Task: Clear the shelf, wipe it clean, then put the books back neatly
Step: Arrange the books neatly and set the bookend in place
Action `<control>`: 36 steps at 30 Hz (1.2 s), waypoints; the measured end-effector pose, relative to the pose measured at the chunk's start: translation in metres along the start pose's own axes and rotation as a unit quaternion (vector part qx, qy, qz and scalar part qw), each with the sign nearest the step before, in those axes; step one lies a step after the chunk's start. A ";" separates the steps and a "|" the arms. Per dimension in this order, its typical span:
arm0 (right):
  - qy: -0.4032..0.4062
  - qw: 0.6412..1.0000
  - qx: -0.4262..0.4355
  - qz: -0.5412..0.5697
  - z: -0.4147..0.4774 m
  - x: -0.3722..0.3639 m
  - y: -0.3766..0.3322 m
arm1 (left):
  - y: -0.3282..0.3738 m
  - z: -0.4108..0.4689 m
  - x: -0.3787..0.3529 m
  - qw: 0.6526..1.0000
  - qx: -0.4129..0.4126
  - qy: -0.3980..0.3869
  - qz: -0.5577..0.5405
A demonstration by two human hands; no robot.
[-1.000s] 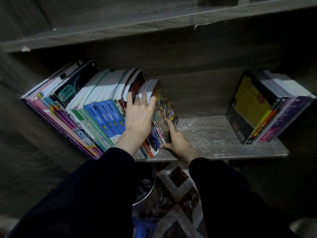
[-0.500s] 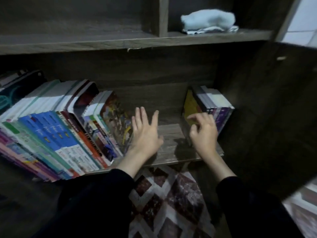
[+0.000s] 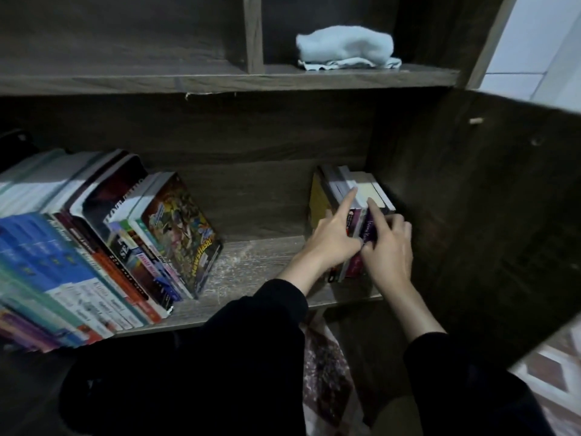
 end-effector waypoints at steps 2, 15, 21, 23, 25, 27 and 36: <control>-0.002 0.994 0.009 0.107 0.001 -0.001 -0.003 | -0.004 0.004 0.005 1.000 -0.010 -0.007 0.006; -0.054 0.996 -0.016 0.066 0.002 -0.019 -0.006 | -0.015 0.019 0.014 0.994 -0.043 0.091 0.038; 0.012 0.997 -0.009 -0.079 0.004 -0.016 -0.002 | -0.014 0.021 0.009 0.985 -0.047 0.160 0.041; 0.014 0.996 0.004 -0.086 0.006 -0.020 -0.002 | -0.016 0.020 0.009 0.978 -0.046 0.195 0.054; 0.040 0.996 0.017 -0.083 0.010 -0.019 -0.002 | -0.018 0.019 0.010 0.972 -0.043 0.226 0.045; 0.026 0.997 0.008 -0.069 0.016 -0.018 -0.003 | -0.020 0.015 0.012 0.968 -0.034 0.249 0.024; -0.041 0.995 -0.050 0.075 0.028 -0.018 -0.002 | -0.060 0.003 0.048 0.936 0.036 0.338 -0.093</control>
Point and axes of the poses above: each hand's wrist, its own z-axis towards the middle knuckle, its own x-axis out of the back of the hand, y = z × x, the point moved 3 cm from there along z, towards the middle knuckle, and after that the axes turned 4 degrees about -z, right-handed, at the moved point
